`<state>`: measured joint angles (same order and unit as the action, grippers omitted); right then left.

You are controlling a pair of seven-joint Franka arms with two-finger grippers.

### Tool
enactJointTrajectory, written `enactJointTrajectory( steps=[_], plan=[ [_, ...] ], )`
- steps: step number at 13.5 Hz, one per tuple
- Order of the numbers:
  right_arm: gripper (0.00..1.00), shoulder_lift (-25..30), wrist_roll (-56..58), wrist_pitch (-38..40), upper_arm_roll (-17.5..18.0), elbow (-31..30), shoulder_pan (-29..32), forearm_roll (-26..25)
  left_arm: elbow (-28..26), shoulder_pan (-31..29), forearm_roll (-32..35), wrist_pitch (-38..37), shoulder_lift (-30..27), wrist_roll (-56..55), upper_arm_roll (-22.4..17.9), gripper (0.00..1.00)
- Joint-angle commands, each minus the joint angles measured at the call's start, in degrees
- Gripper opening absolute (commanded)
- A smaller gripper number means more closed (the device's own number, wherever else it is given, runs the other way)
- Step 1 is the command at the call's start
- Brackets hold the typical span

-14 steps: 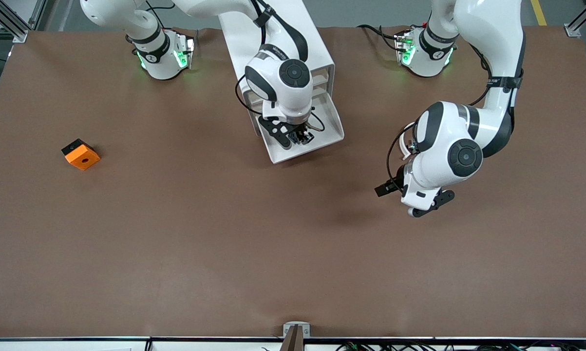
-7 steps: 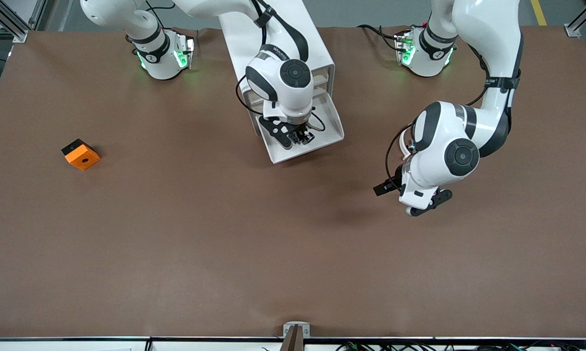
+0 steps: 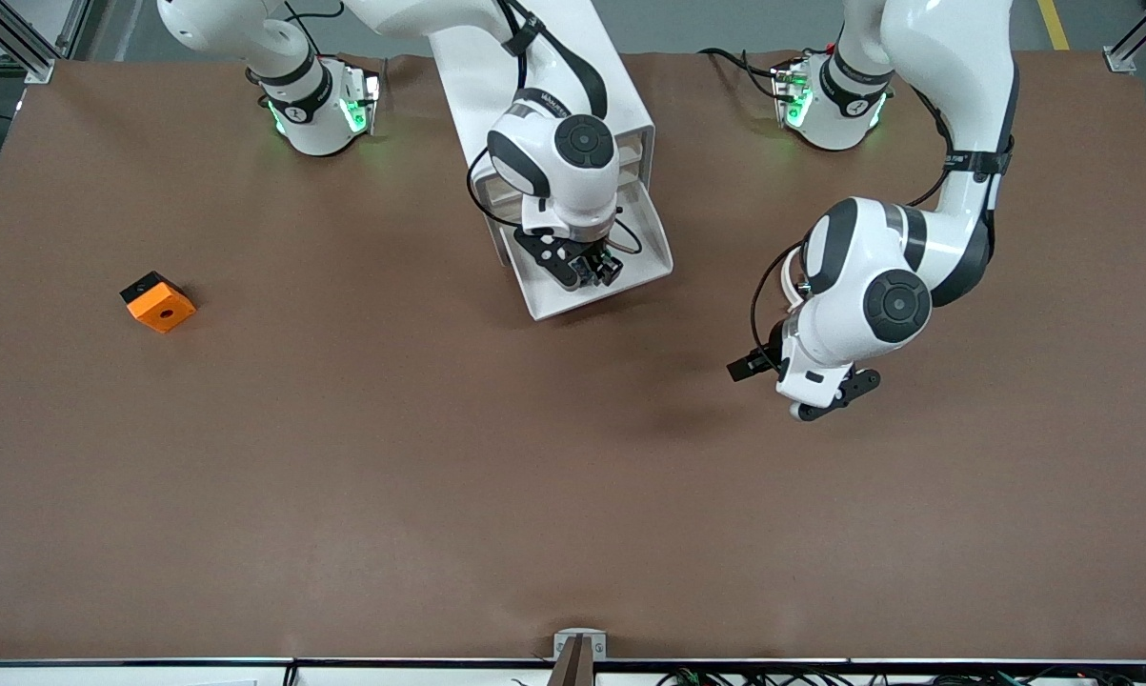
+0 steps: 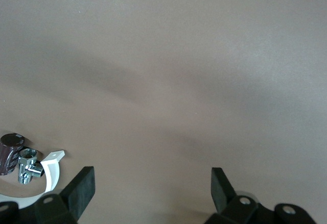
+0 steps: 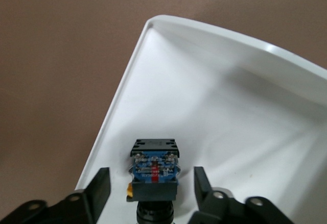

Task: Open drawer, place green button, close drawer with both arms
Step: 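Lower the button into the open drawer and open the right gripper, then withdraw the right gripper while the left gripper reaches the drawer front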

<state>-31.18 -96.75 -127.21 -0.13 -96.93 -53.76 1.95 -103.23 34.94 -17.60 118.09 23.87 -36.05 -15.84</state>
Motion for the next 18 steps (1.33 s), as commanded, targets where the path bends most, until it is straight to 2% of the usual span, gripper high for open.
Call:
enactJointTrajectory(
  steps=[1, 5, 9, 11, 15, 18],
  plan=[
    [1.0, -0.3, 5.0, 5.5, -0.8, 5.0, 0.4, -0.6, -2.8, 1.4, 1.1, 3.2, -2.0, 0.2, 0.2, 1.0],
    [1.0, 0.0, 15.2, 17.7, -0.8, 13.9, 5.9, 0.0, -4.3, 5.3, 1.0, 7.4, -0.2, -0.7, 0.5, 1.0],
    [1.0, 5.3, 30.8, 24.7, -0.8, 14.6, 13.3, -0.1, -3.6, 10.8, 0.1, 8.6, 4.3, -4.0, 0.6, 1.0],
    [1.0, 8.6, 40.1, 28.2, -0.8, 14.6, 19.1, -0.4, -2.3, 11.8, 0.0, 8.6, 5.6, -4.5, 1.1, 1.0],
    [1.0, 13.9, 59.7, 36.0, -1.0, 14.2, 29.5, -1.0, -0.7, 12.0, -0.1, 8.5, 7.7, -8.9, 6.2, 1.0],
    [1.0, 16.4, 71.6, 37.9, -1.0, 14.1, 37.4, -1.1, -0.8, 12.0, -0.2, 8.3, 8.4, -9.1, 9.7, 1.0]
  ],
)
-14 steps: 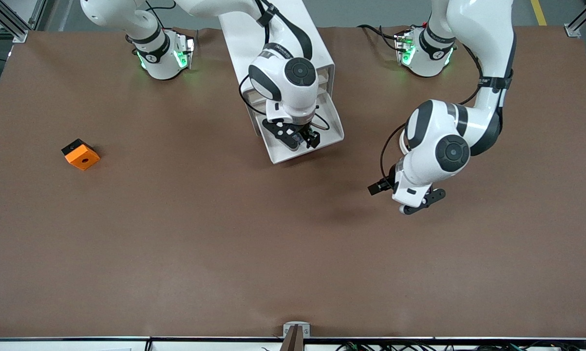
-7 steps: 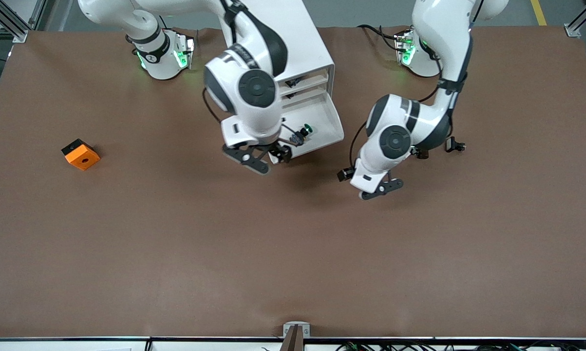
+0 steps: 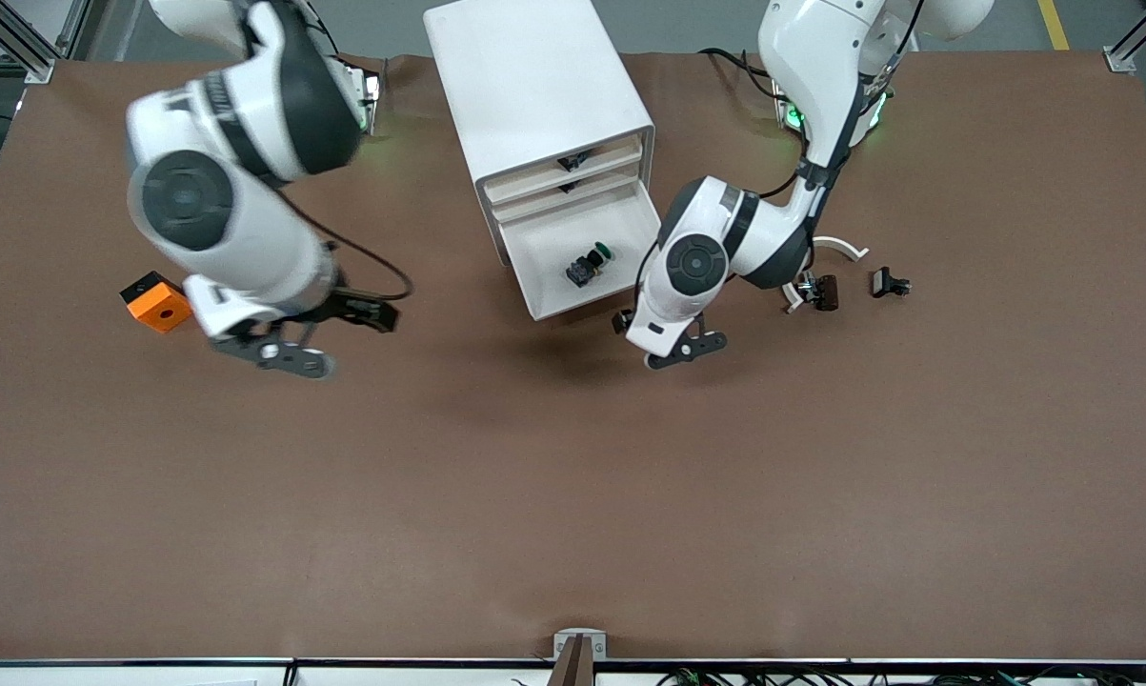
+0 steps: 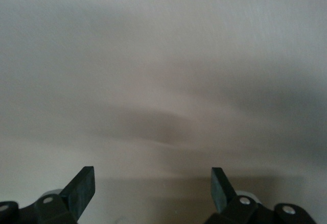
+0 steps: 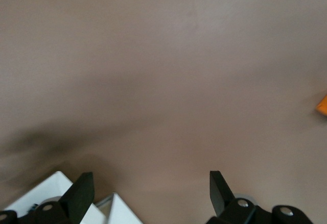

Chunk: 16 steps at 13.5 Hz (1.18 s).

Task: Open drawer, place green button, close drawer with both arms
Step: 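Withdraw the right gripper while the left gripper reaches the drawer front, then push the drawer shut into the cabinet with the left gripper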

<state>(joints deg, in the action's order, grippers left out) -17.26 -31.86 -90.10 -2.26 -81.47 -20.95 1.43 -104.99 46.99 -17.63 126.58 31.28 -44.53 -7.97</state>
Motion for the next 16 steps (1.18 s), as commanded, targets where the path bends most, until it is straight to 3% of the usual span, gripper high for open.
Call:
enactJointTrajectory(
  steps=[1, 5, 8, 13, 16],
  plan=[
    [1.0, 2.9, 10.9, 1.6, 1.1, -1.3, 7.0, -0.6, 1.0, -0.1, -1.2, -0.2, 1.1, -1.2, 2.6, 1.0],
    [1.0, 4.9, 29.5, 3.5, 1.1, -1.1, 18.7, -0.6, 0.9, -0.1, -3.6, -0.5, 1.1, -5.2, 6.5, 1.0],
    [1.0, 6.1, 32.2, 7.3, 1.2, -1.1, 24.3, -0.6, 0.9, -0.1, -3.7, -0.5, 1.1, -9.2, 10.2, 1.0],
    [1.0, 7.5, 34.8, 9.4, 1.1, -1.0, 25.7, -1.2, 0.9, -0.1, -4.3, -0.6, 1.1, -16.8, 16.7, 1.0],
    [1.0, 7.3, 34.2, 9.5, 1.2, -0.7, 25.5, -1.5, 0.8, -0.1, -8.3, -0.7, 1.1, -18.3, 18.5, 1.0]
  ],
)
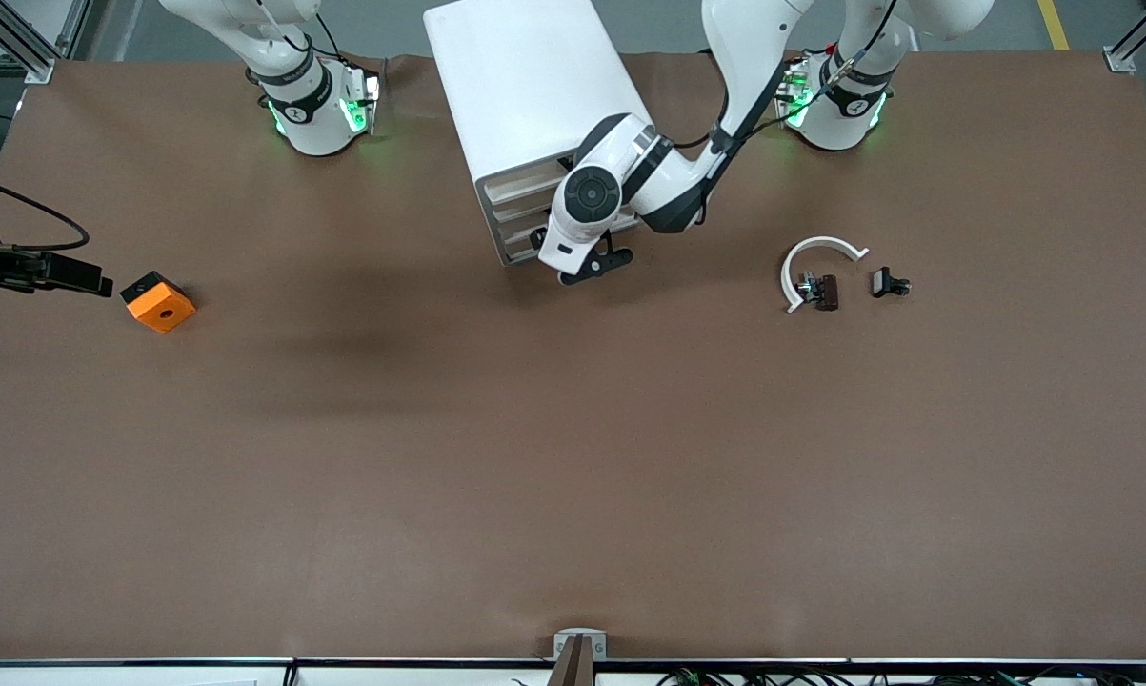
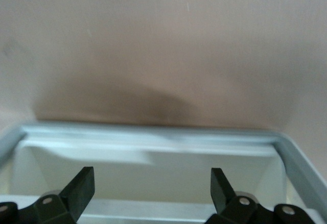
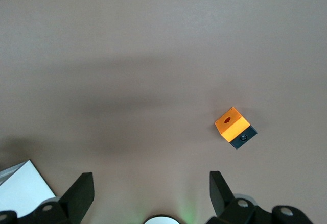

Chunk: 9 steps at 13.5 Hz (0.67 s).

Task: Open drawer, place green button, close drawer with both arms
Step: 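Push the drawer shut into the cabinet with the left gripper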

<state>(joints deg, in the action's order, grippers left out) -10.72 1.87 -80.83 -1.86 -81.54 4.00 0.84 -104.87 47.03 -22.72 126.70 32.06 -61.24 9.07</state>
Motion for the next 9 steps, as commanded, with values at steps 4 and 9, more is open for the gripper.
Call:
enactJointTrajectory(
  steps=[4, 9],
  plan=[
    [1.0, 0.4, 0.5, 0.1, 0.8, 1.5, 0.9, -0.9, 0.9, -0.5, -3.0, -1.6, 0.5, -3.2, 1.6, 1.0],
    [1.0, 6.0, 0.4, 0.1, 1.2, -1.7, 0.4, -0.1, 8.3, -8.9, 8.2, -1.6, 0.6, -2.2, -2.7, 1.0]
  ],
)
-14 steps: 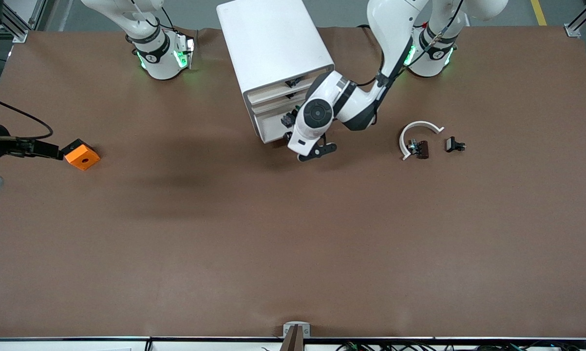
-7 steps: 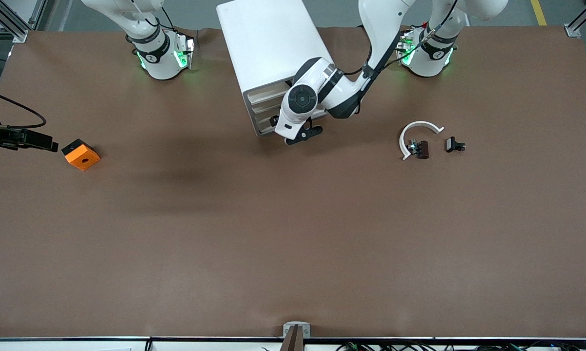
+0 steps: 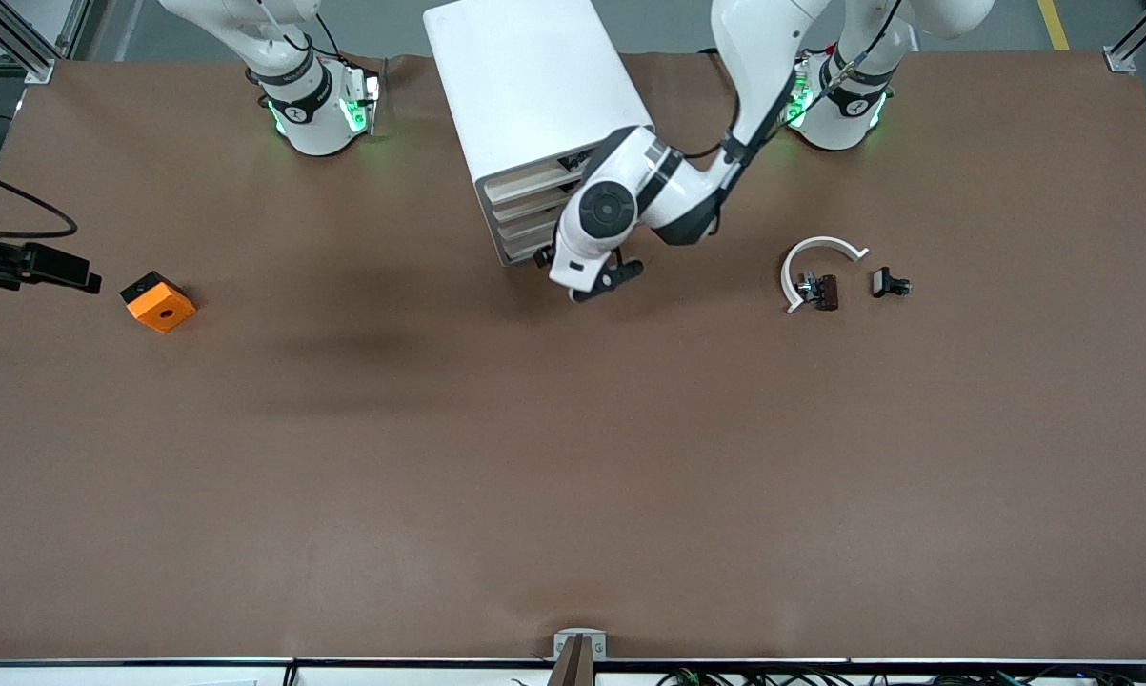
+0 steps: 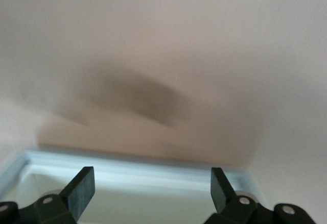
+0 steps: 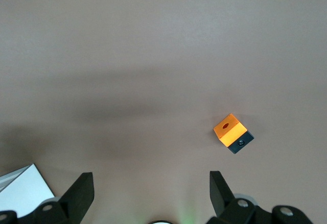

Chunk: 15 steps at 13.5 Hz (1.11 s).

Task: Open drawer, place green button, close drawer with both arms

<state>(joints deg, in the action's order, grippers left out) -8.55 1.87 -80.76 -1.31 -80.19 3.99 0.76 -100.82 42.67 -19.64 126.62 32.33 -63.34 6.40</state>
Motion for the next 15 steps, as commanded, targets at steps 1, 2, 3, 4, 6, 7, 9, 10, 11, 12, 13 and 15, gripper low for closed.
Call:
enactJointTrajectory(
  steps=[1, 2, 3, 4, 6, 7, 9, 10, 11, 12, 13, 15],
  plan=[
    [1.0, 5.5, 0.4, -0.1, 0.7, -4.4, 0.3, -0.1, 5.9, -8.0, 9.1, -1.6, 0.8, 0.0, -0.1, 1.0],
    [1.0, 7.2, 0.4, -0.7, 0.7, -6.4, 0.1, -0.1, 6.9, -10.7, 12.9, -1.6, 0.5, 0.6, -0.1, 1.0],
    [1.0, 8.1, 0.4, -0.7, 0.7, -7.3, 0.0, -0.1, 6.9, -12.6, 15.7, -1.6, -0.1, 2.1, 0.0, 1.0],
    [1.0, 8.7, 0.4, -0.6, 0.7, -7.9, 0.0, -0.2, 6.4, -13.8, 16.0, -3.5, -2.2, 3.0, 0.0, 1.0],
    [1.0, 10.5, 0.4, -0.7, 0.7, -10.1, 0.1, -0.1, 8.3, -16.7, 16.4, -12.5, -6.0, 4.0, -0.1, 1.0],
    [1.0, 11.5, 0.3, -0.9, 0.5, -11.5, 0.2, -0.1, 10.0, -19.7, 17.3, -15.6, -7.4, 4.4, -0.1, 1.0],
    [1.0, 12.5, 0.3, -1.2, 0.4, -12.2, 0.3, -0.1, 13.1, -23.0, 19.3, -20.3, -8.4, 5.8, -0.1, 1.0],
    [1.0, 12.7, 0.4, -1.3, 0.4, -12.2, 0.2, -0.1, 14.9, -24.5, 21.6, -22.5, -8.8, 7.3, -0.1, 1.0],
    [1.0, 13.2, 0.4, -1.8, 0.4, -12.3, -0.1, -0.1, 16.8, -26.0, 23.8, -25.2, -9.4, 10.7, 0.0, 1.0],
    [1.0, 13.3, 0.4, -2.2, 0.4, -12.4, -0.4, -0.2, 18.1, -27.1, 24.9, -27.2, -10.1, 15.1, -0.1, 1.0],
    [1.0, 13.6, 0.4, -2.3, 0.3, -12.4, -0.7, -0.2, 18.9, -28.5, 25.1, -28.3, -11.1, 20.5, -0.1, 1.0],
    [1.0, 14.5, 0.4, -2.6, 0.3, -13.2, -0.7, -0.1, 19.1, -31.5, 25.0, -29.0, -13.9, 29.1, -0.1, 1.0]
  ],
)
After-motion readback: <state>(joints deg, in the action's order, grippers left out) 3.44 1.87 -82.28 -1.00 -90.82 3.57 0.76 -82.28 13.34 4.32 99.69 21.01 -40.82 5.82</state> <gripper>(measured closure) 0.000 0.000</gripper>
